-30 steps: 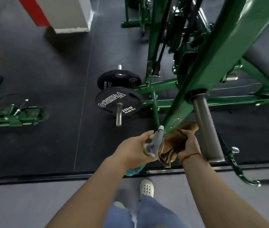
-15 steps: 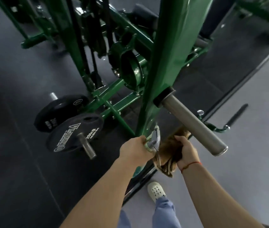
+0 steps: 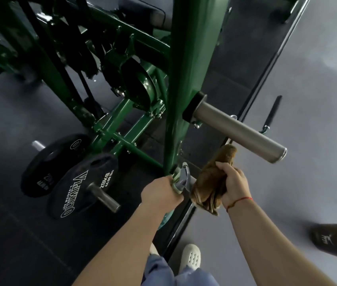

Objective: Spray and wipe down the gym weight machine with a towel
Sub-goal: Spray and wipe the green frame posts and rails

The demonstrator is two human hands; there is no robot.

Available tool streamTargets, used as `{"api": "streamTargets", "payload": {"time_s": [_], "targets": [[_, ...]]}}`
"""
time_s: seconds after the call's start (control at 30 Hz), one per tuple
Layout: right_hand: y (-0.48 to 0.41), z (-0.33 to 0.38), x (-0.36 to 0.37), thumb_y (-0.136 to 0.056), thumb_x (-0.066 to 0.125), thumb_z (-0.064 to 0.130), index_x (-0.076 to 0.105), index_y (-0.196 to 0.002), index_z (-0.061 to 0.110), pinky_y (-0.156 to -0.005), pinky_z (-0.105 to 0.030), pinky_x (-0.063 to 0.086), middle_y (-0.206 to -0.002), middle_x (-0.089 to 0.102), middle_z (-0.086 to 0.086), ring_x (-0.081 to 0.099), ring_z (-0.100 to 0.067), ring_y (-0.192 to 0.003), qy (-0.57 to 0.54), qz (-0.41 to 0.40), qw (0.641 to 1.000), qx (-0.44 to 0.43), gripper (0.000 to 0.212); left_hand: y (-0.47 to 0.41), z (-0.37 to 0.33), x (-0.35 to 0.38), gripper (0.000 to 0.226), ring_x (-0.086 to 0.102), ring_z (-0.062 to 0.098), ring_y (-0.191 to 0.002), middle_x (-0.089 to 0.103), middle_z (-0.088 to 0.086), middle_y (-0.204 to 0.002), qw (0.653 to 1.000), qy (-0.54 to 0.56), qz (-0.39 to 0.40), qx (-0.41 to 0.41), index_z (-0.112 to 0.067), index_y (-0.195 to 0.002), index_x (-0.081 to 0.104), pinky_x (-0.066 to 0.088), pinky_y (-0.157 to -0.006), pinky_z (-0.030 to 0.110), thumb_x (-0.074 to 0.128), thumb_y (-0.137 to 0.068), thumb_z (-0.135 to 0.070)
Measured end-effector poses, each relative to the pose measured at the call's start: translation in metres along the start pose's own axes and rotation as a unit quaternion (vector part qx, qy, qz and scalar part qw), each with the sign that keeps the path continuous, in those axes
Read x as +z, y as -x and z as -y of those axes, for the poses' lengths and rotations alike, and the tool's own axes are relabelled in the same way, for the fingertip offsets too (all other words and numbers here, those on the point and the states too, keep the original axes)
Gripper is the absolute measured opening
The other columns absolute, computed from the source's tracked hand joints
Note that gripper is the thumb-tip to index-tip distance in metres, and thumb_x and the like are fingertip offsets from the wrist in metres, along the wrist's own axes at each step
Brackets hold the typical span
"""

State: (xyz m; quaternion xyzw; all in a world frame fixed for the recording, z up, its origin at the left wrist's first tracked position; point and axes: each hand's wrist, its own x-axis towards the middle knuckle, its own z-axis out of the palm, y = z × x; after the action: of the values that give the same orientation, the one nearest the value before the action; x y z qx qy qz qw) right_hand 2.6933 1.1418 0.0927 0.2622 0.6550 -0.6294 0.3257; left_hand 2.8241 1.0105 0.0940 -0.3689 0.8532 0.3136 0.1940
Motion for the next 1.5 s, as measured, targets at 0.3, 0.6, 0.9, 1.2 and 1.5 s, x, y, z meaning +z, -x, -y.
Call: {"api": "streamTargets", "payload": {"time_s": [0.3, 0.6, 0.9, 1.2, 1.5], "targets": [[-0.011, 0.006, 0.004, -0.085, 0.077, 0.018, 0.059, -0.117, 0.019, -0.084, -0.048, 0.06, -0.11, 0.067, -0.012, 0.068, -0.029, -0.097, 0.052, 0.072, 0.993, -0.081, 0.037, 0.002, 0.001, 0.022, 0.022, 0.062, 0.015, -0.08, 0.063, -0.008, -0.085, 0.997, 0.035, -0.01, -0.062, -0.027, -0.089, 0.054, 0.048, -0.069, 0.031, 0.068, -0.079, -0.041], [-0.033, 0.011, 0.071, -0.103, 0.052, 0.035, 0.055, -0.135, 0.023, -0.11, -0.045, 0.046, -0.127, 0.063, -0.003, 0.06, -0.016, -0.117, 0.089, 0.134, 0.942, -0.293, 0.034, -0.013, 0.013, 0.024, 0.02, 0.063, 0.011, -0.071, 0.066, -0.008, -0.075, 0.987, 0.127, -0.07, -0.062, -0.031, -0.089, 0.053, 0.043, -0.06, 0.029, 0.068, -0.077, -0.04], [-0.086, -0.055, 0.123, -0.102, 0.053, 0.03, 0.043, -0.148, 0.027, -0.121, -0.047, 0.027, -0.151, 0.03, -0.002, 0.036, -0.022, -0.139, 0.049, 0.079, 0.954, -0.286, 0.047, -0.047, 0.058, 0.019, 0.031, 0.062, 0.01, -0.08, 0.065, -0.012, -0.083, 0.983, 0.143, -0.115, -0.03, -0.032, -0.105, 0.057, 0.051, -0.067, 0.032, 0.073, -0.081, -0.042], [-0.089, -0.033, 0.145, -0.088, 0.054, 0.037, 0.049, -0.143, 0.025, -0.113, -0.043, 0.041, -0.139, 0.057, 0.002, 0.053, -0.014, -0.13, -0.073, -0.013, 0.867, -0.492, 0.057, -0.079, 0.081, 0.021, 0.032, 0.063, 0.009, -0.076, 0.066, -0.011, -0.085, 0.978, 0.153, -0.128, 0.051, -0.033, -0.111, 0.06, 0.055, -0.073, 0.035, 0.073, -0.082, -0.035], [-0.191, -0.079, 0.157, -0.09, 0.054, 0.038, 0.055, -0.138, 0.01, -0.111, -0.052, 0.039, -0.134, 0.059, -0.013, 0.054, -0.027, -0.128, -0.11, -0.007, 0.79, -0.603, 0.055, -0.145, 0.106, 0.063, 0.024, 0.059, 0.01, -0.064, 0.063, -0.005, -0.073, 0.972, 0.139, -0.143, 0.124, -0.03, -0.098, 0.06, 0.05, -0.063, 0.034, 0.074, -0.08, -0.037]]}}
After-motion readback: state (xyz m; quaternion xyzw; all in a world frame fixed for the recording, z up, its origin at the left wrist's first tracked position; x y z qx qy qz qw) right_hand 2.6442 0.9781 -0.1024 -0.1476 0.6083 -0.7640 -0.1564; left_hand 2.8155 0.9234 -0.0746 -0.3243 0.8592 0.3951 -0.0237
